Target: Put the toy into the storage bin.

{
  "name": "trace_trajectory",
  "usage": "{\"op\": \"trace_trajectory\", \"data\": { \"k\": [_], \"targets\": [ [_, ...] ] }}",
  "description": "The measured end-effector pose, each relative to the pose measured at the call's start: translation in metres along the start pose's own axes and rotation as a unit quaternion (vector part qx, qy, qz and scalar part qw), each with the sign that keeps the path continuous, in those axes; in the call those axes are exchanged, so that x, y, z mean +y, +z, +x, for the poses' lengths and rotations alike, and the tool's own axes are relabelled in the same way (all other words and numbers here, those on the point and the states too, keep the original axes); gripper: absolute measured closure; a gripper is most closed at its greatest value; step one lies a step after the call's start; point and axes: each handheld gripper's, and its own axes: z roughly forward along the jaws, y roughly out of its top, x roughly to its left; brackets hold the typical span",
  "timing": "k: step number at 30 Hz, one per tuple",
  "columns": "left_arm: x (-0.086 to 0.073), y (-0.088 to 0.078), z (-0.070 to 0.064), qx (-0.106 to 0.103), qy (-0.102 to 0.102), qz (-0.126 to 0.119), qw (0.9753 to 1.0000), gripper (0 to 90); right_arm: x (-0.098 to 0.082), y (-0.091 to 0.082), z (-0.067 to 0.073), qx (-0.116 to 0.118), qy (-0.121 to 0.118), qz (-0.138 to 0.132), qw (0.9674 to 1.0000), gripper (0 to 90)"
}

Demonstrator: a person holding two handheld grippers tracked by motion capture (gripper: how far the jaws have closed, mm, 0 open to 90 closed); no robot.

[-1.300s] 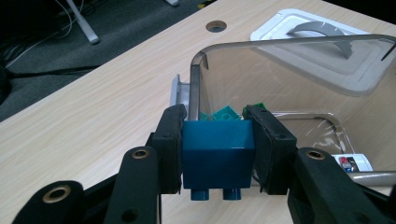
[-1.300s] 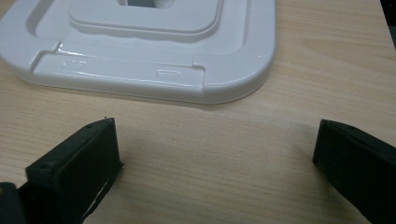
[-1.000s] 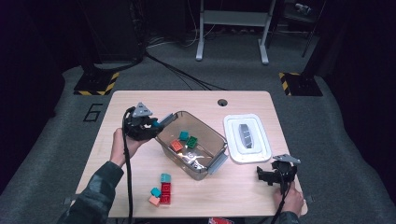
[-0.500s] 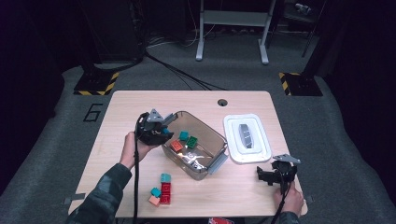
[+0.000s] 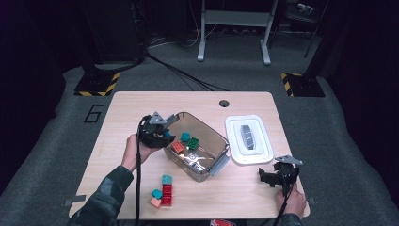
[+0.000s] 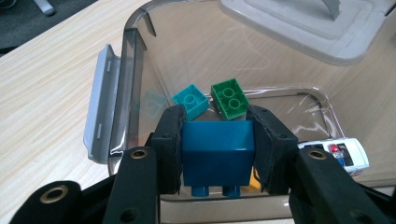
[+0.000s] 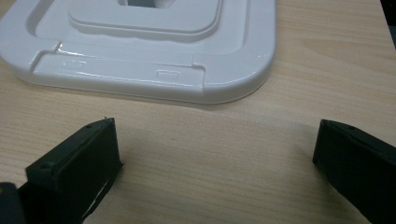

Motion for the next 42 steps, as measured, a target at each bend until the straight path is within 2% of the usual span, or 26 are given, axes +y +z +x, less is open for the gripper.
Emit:
{"op": "trace_trajectory", "data": {
  "k": [2, 7, 12, 15, 21, 28, 34, 40, 42],
  "targets": [
    [-0.001, -0.002, 0.0, -0.001, 0.001, 0.001, 1.0, 55.3, 0.0, 0.0, 0.0, 0.0, 0.0, 0.0, 1.0, 0.0],
    [-0.003, -0.011, 0.001, 0.004, -0.005, -0.01, 0.9999, 40.4, 0.0, 0.0, 0.0, 0.0, 0.0, 0.0, 1.0, 0.0],
    [-0.009, -0.029, -0.002, 0.012, -0.002, -0.026, 0.9996, 29.0, 0.0, 0.0, 0.0, 0.0, 0.0, 0.0, 1.0, 0.0],
    [-0.014, -0.04, -0.007, 0.024, 0.002, -0.035, 0.9991, 21.8, 0.0, 0.0, 0.0, 0.0, 0.0, 0.0, 1.0, 0.0],
    [-0.03, -0.056, -0.016, 0.037, 0.011, -0.043, 0.9983, 15.7, 0.0, 0.0, 0.0, 0.0, 0.0, 0.0, 1.0, 0.0],
    [-0.057, -0.058, -0.019, 0.031, -0.002, -0.032, 0.999, 13.7, 0.0, 0.0, 0.0, 0.0, 0.0, 0.0, 1.0, 0.0],
    [-0.084, -0.052, -0.027, 0.033, -0.004, -0.004, 0.9995, 10.1, 0.0, 0.0, 0.0, 0.0, 0.0, 0.0, 1.0, 0.0],
    [-0.109, -0.046, -0.032, 0.016, -0.029, 0.011, 0.9994, 7.2, 0.0, 0.0, 0.0, 0.0, 0.0, 0.0, 1.0, 0.0],
    [-0.116, -0.043, -0.036, 0.009, -0.029, 0.02, 0.9994, 6.6, 0.0, 0.0, 0.0, 0.0, 0.0, 0.0, 1.0, 0.0]
  ]
}}
